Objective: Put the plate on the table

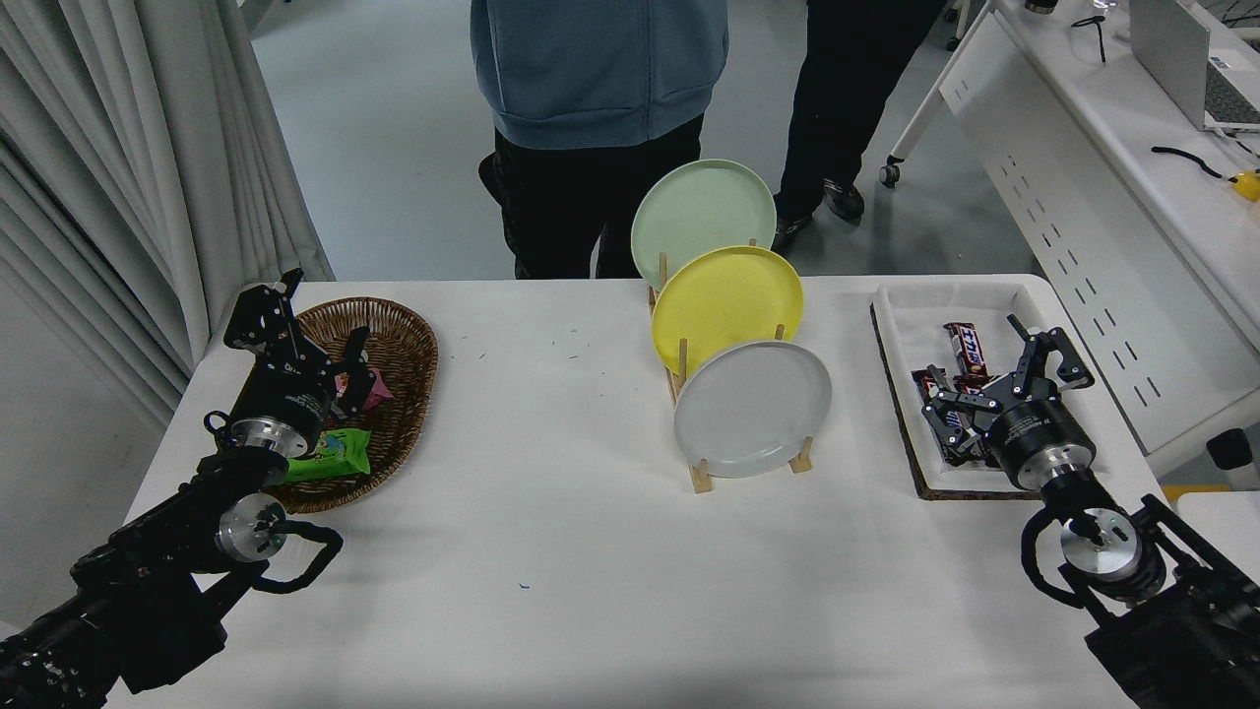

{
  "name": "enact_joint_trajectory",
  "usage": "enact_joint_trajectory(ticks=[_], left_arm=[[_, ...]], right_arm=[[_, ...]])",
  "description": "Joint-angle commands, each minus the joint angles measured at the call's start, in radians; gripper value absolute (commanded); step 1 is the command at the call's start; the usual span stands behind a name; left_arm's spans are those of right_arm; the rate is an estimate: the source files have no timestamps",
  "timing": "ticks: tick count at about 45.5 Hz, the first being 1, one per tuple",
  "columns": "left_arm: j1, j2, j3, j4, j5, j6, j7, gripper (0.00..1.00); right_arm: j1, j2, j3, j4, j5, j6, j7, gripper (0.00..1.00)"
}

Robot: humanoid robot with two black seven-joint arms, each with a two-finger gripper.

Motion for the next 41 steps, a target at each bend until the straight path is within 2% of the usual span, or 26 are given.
enact_joint_trajectory(ticks=[1,41], left_arm=[[0.0,0.0,0.0,0.0,0.0,0.001,0.0,1.0],[0.0,0.0,0.0,0.0,0.0,0.0,0.0,1.0]], right_arm=[[0.009,-0.005,0.0,-0.001,0.0,0.002,0.0,0.99],[0.01,-0.098,-0.026,-0.009,0.0,0.005,0.0,0.99]])
